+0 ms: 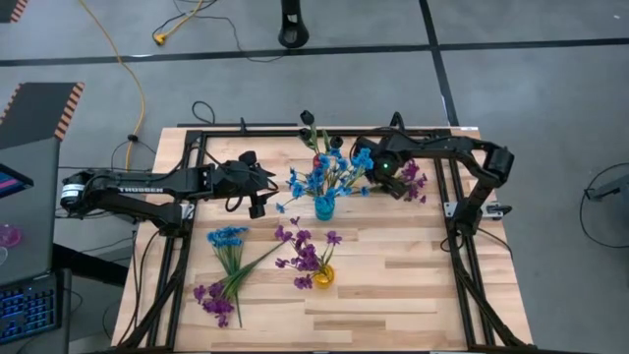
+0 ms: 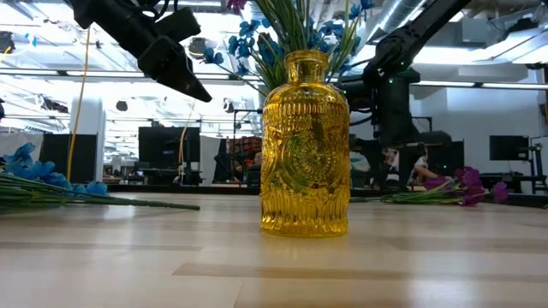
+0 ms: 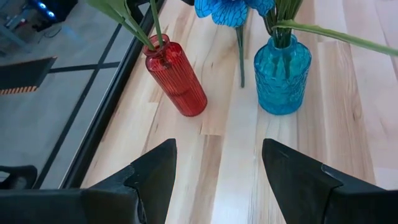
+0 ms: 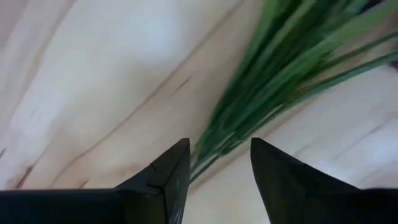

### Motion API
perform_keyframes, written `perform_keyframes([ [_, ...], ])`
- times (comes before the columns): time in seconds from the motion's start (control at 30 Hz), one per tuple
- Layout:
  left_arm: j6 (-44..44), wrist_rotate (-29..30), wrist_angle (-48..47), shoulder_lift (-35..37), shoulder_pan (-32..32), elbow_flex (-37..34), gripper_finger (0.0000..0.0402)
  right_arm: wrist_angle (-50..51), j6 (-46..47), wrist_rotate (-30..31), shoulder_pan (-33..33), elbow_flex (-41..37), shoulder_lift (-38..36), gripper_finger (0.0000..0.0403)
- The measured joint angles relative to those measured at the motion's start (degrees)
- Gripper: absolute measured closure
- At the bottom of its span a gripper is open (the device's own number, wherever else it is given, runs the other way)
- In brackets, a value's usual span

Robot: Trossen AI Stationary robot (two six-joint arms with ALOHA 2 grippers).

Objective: Sort flowers into vase by color
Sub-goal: Put the top violet flower into the yellow crystal vase

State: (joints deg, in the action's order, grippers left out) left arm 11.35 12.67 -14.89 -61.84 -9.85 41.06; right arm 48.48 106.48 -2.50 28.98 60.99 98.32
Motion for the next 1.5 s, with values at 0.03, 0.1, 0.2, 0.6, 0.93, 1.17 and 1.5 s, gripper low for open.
perform_keyframes([
  [0.03,0.0,0.0,-0.04,0.0,0.0,0.0,0.0175,0.39,1.24,0.0,-0.29,0.0,0.0,0.0211],
  [0.1,0.0,0.0,-0.19,0.0,0.0,0.0,0.0175,0.65,4.62,0.17,-0.87,0.0,0.0,0.0214],
  [0.2,0.01,0.06,-0.25,0.0,0.0,0.0,0.0175,0.17,7.56,2.59,-1.41,0.0,0.0,0.0217],
  [0.6,-0.02,0.7,-1.62,0.0,0.0,0.0,0.0175,2.76,9.92,4.17,-2.04,0.0,0.37,0.0218],
  [0.93,-0.07,0.7,-2.47,0.0,0.0,0.02,0.0175,1.33,12.04,7.32,-1.97,-2.37,0.37,0.0218],
  [1.17,-0.24,0.68,-2.43,0.0,0.0,0.02,0.0175,-2.83,12.21,7.28,-1.95,-4.1,0.37,0.0218],
  [1.5,-1.05,0.66,-2.38,0.0,0.0,0.02,0.0175,-1.92,9.01,8.82,-1.02,-4.13,0.37,0.0219],
])
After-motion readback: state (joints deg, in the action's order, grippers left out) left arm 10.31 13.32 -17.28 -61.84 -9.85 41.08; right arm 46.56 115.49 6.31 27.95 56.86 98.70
